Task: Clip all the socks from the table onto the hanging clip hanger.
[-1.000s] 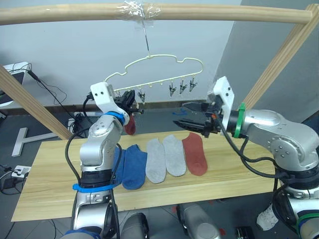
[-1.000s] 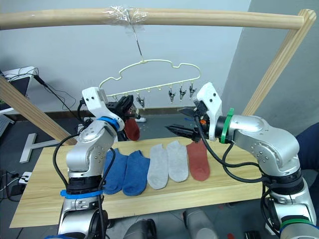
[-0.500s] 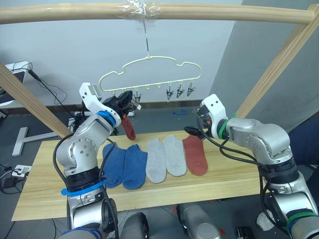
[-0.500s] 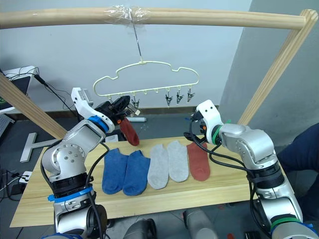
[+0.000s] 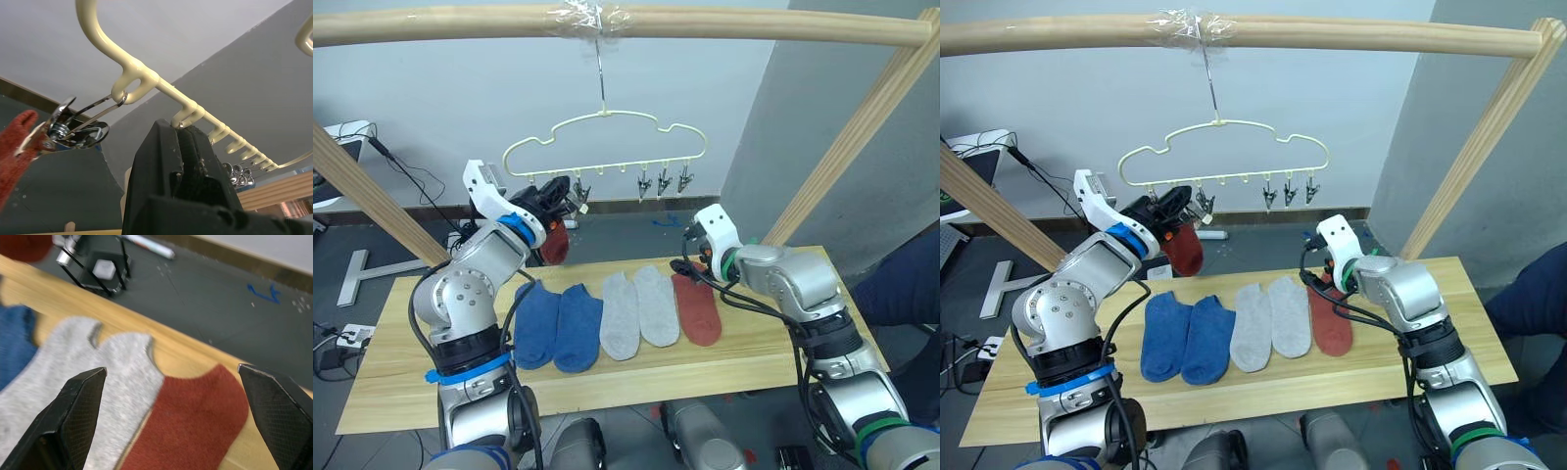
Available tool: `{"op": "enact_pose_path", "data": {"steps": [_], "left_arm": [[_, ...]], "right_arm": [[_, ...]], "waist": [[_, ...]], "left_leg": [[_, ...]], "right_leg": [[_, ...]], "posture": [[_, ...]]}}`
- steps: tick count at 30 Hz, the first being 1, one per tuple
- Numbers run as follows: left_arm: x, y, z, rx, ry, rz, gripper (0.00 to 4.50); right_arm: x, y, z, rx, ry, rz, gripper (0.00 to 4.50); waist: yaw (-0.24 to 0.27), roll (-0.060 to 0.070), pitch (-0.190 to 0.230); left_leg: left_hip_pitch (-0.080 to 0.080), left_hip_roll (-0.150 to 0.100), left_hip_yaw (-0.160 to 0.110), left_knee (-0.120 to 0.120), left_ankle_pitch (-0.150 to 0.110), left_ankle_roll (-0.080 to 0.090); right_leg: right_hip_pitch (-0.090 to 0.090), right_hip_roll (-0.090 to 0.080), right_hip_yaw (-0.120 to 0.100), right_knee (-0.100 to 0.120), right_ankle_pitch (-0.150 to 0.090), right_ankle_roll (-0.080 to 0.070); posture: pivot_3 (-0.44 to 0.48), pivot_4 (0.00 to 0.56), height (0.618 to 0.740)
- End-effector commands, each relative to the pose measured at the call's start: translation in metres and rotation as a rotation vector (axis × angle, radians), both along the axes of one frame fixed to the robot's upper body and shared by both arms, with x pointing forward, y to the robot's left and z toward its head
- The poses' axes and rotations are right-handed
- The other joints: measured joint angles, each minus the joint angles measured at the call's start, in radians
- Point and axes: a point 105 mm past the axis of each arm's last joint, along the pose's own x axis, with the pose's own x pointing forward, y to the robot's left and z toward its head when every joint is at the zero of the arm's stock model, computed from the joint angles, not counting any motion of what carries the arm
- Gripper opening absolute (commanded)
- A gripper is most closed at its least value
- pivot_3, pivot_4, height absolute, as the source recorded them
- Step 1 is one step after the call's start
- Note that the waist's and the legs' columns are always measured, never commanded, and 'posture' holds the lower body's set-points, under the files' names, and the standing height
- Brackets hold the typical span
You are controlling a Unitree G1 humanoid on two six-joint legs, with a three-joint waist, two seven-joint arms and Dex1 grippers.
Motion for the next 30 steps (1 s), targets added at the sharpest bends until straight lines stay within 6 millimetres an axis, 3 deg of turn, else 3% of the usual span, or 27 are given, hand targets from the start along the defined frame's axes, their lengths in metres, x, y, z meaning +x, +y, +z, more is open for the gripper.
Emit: {"op": "enact_pose_path", "data": {"steps": [1, 10, 21, 30], "left_arm": [[-0.005, -0.005, 0.022, 0.015, -0.083, -0.035, 0.00], [-0.006, -0.006, 0.022, 0.039, -0.081, -0.030, 0.00], [-0.007, -0.007, 0.021, 0.053, -0.075, -0.028, 0.00], [-0.007, -0.006, 0.020, 0.060, -0.072, -0.023, 0.00]], "right_arm": [[0.007, 0.002, -0.006, -0.016, -0.030, -0.011, 4.48], [0.025, -0.006, -0.044, -0.089, -0.014, -0.108, 4.48], [0.046, -0.017, -0.065, -0.102, 0.003, -0.240, 4.48], [0.044, -0.018, -0.081, -0.089, 0.080, -0.283, 4.48]], "waist": [[0.000, 0.000, 0.000], [0.001, 0.000, 0.000], [0.002, 0.000, 0.000], [0.003, 0.000, 0.000]], "left_leg": [[0.000, 0.000, 0.000, 0.000, 0.000, 0.000], [0.000, 0.000, 0.000, 0.000, 0.000, 0.000], [0.000, 0.000, 0.000, 0.000, 0.000, 0.000], [0.000, 0.000, -0.001, 0.000, 0.000, 0.000]], "right_leg": [[0.000, 0.000, 0.000, 0.000, 0.000, 0.000], [0.000, 0.000, 0.000, 0.000, 0.000, 0.000], [0.000, 0.000, -0.001, 0.001, 0.000, 0.000], [0.000, -0.001, -0.001, 0.002, 0.000, 0.000]], "posture": [[-0.317, 0.197, 0.740], [-0.299, 0.194, 0.740], [-0.288, 0.198, 0.740], [-0.280, 0.206, 0.740]]}}
